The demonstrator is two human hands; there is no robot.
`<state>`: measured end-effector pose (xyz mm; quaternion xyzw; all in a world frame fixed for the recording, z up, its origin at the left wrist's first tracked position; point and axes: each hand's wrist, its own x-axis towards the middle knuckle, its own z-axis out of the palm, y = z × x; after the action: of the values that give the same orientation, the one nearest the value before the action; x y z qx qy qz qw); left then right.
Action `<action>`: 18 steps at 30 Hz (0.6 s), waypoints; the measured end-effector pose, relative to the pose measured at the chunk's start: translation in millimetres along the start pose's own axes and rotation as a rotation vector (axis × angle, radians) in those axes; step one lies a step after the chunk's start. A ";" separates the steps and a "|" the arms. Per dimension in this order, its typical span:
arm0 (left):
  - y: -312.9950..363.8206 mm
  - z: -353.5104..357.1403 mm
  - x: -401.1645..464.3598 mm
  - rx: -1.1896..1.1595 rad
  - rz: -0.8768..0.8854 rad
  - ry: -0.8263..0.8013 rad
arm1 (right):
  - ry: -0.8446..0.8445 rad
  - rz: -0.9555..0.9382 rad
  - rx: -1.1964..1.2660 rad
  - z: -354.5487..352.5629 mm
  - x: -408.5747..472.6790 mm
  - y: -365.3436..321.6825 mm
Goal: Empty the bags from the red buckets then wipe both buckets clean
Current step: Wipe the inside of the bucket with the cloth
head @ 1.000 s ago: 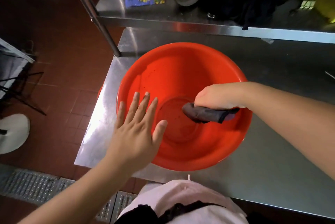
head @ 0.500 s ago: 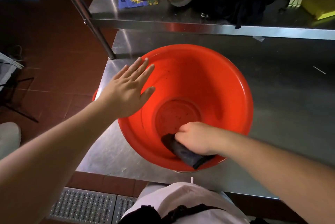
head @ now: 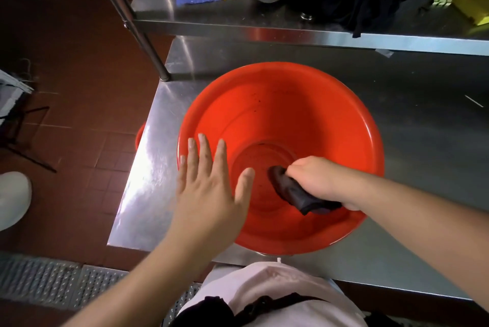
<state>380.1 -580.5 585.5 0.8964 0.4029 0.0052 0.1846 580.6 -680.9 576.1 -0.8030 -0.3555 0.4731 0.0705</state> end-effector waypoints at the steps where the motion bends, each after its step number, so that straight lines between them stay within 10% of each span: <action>1: 1.7 4.4 -2.3 0.016 -0.019 0.017 | -0.008 0.002 -0.002 1.6 -1.4 0.1; 18: -11.5 6.3 61.2 0.102 0.143 0.120 | -0.266 0.073 0.102 67.8 15.6 -48.4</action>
<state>414.1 -531.3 567.3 0.9292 0.3478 0.0514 0.1136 506.0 -650.4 550.0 -0.7410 -0.3080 0.5949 0.0464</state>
